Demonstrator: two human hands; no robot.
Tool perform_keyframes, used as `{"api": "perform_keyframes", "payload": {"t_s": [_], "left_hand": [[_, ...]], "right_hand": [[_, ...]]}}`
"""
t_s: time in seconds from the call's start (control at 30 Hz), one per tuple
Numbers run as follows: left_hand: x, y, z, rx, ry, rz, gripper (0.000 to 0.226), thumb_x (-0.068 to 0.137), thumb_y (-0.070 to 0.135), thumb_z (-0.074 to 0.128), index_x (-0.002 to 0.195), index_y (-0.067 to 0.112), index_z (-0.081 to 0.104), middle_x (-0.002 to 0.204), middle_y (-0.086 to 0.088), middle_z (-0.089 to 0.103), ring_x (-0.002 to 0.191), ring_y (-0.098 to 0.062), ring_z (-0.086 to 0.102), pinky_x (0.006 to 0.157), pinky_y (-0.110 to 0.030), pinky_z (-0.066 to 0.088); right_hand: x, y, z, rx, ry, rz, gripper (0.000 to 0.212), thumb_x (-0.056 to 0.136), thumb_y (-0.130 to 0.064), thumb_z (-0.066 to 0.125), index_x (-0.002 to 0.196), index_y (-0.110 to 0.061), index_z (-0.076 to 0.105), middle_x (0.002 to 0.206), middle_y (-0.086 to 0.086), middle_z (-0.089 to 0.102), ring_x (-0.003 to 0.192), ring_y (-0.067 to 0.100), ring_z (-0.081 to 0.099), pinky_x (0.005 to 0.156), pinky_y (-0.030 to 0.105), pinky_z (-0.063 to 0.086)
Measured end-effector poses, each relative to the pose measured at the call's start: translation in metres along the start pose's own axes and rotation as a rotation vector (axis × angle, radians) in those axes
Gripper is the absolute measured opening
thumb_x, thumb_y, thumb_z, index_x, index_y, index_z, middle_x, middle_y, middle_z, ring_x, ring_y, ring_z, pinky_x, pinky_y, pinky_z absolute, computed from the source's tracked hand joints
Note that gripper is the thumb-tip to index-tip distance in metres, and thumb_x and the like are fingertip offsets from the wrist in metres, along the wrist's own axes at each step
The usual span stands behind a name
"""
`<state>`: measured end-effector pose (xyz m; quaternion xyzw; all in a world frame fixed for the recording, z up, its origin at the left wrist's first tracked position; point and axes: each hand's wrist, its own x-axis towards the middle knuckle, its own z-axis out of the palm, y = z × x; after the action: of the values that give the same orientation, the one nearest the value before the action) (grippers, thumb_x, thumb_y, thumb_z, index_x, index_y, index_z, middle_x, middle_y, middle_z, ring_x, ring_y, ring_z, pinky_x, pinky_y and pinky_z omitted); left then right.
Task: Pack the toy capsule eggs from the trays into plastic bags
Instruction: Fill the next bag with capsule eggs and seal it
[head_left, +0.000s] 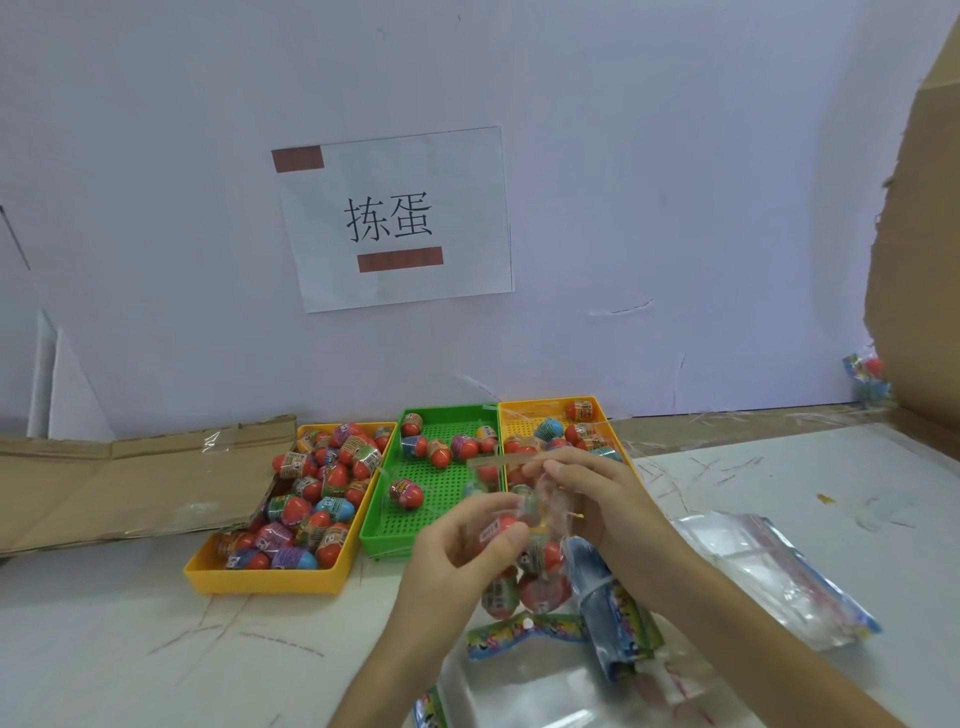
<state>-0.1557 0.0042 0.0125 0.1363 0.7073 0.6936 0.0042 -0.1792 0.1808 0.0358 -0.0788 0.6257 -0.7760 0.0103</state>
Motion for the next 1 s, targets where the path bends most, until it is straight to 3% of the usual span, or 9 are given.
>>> {"api": "perform_keyframes", "payload": {"t_s": [0.13, 0.2, 0.37, 0.43, 0.5, 0.57, 0.7, 0.87, 1.0], "left_hand": [[0.002, -0.001, -0.003, -0.023, 0.193, 0.025, 0.019, 0.074, 0.041, 0.071, 0.092, 0.037, 0.078, 0.093, 0.001, 0.079, 0.088, -0.015, 0.075, 0.073, -0.030, 0.061], [0.003, -0.003, -0.005, -0.043, 0.294, 0.032, 0.011, 0.081, 0.036, 0.072, 0.090, 0.038, 0.078, 0.091, 0.001, 0.079, 0.087, -0.015, 0.075, 0.075, -0.035, 0.061], [0.004, -0.001, -0.009, -0.200, 0.376, -0.037, 0.010, 0.088, 0.025, 0.070, 0.093, 0.025, 0.078, 0.094, -0.009, 0.078, 0.087, -0.028, 0.073, 0.070, -0.040, 0.059], [0.005, 0.002, -0.011, -0.340, 0.401, -0.100, 0.027, 0.078, 0.033, 0.070, 0.099, 0.017, 0.077, 0.095, -0.012, 0.076, 0.087, -0.028, 0.070, 0.066, -0.036, 0.057], [0.006, 0.003, -0.014, -0.420, 0.426, -0.125, 0.037, 0.075, 0.035, 0.070, 0.105, 0.013, 0.074, 0.098, -0.014, 0.075, 0.089, -0.027, 0.070, 0.070, -0.039, 0.056], [0.007, 0.006, -0.017, -0.447, 0.433, -0.110, 0.040, 0.076, 0.035, 0.069, 0.109, 0.012, 0.073, 0.099, -0.015, 0.076, 0.084, -0.023, 0.072, 0.067, -0.037, 0.056], [0.004, 0.008, -0.019, -0.489, 0.374, -0.139, 0.055, 0.081, 0.036, 0.066, 0.121, -0.001, 0.065, 0.110, -0.027, 0.071, 0.088, -0.029, 0.070, 0.067, -0.038, 0.056], [0.004, 0.009, -0.025, -0.523, 0.273, -0.182, 0.039, 0.076, 0.039, 0.074, 0.105, 0.014, 0.074, 0.094, -0.015, 0.076, 0.078, -0.024, 0.074, 0.065, -0.039, 0.060], [0.006, 0.009, -0.027, -0.500, 0.364, -0.115, 0.021, 0.077, 0.031, 0.072, 0.087, 0.016, 0.083, 0.092, -0.008, 0.076, 0.077, -0.016, 0.074, 0.073, -0.036, 0.054]], "right_hand": [[0.002, 0.001, 0.001, 0.024, -0.122, 0.027, 0.044, 0.081, -0.044, 0.072, 0.118, -0.021, 0.068, 0.097, 0.002, 0.069, 0.088, 0.018, 0.068, 0.084, 0.041, 0.055], [-0.001, 0.000, 0.001, -0.056, -0.140, 0.041, 0.060, 0.068, -0.048, 0.079, 0.121, -0.023, 0.065, 0.104, 0.003, 0.069, 0.094, 0.019, 0.070, 0.086, 0.039, 0.057], [-0.009, 0.003, 0.009, -0.289, -0.107, -0.045, 0.010, 0.085, -0.022, 0.081, 0.082, -0.020, 0.072, 0.085, 0.002, 0.072, 0.079, 0.016, 0.071, 0.069, 0.029, 0.059], [-0.007, 0.003, 0.009, -0.294, -0.039, -0.089, 0.016, 0.089, -0.019, 0.076, 0.075, -0.024, 0.072, 0.078, 0.003, 0.071, 0.074, 0.017, 0.068, 0.065, 0.030, 0.059], [-0.006, 0.000, 0.006, -0.264, -0.062, -0.063, 0.010, 0.086, -0.030, 0.077, 0.079, -0.025, 0.072, 0.081, 0.004, 0.071, 0.075, 0.016, 0.069, 0.061, 0.030, 0.058], [-0.006, 0.000, 0.003, -0.280, -0.121, -0.023, 0.022, 0.079, -0.042, 0.080, 0.085, -0.023, 0.072, 0.088, 0.005, 0.072, 0.074, 0.018, 0.070, 0.060, 0.032, 0.060], [-0.006, 0.010, 0.008, -0.365, -0.149, -0.074, 0.018, 0.084, -0.030, 0.082, 0.081, -0.017, 0.070, 0.089, 0.013, 0.073, 0.073, 0.029, 0.073, 0.058, 0.036, 0.061], [-0.004, 0.010, 0.006, -0.355, -0.146, -0.063, 0.014, 0.085, -0.023, 0.081, 0.078, -0.017, 0.070, 0.084, 0.012, 0.074, 0.068, 0.030, 0.073, 0.058, 0.033, 0.061], [-0.006, 0.009, 0.007, -0.355, -0.166, -0.048, 0.012, 0.086, -0.021, 0.080, 0.080, -0.016, 0.071, 0.076, 0.013, 0.072, 0.059, 0.025, 0.068, 0.055, 0.033, 0.059]]}}
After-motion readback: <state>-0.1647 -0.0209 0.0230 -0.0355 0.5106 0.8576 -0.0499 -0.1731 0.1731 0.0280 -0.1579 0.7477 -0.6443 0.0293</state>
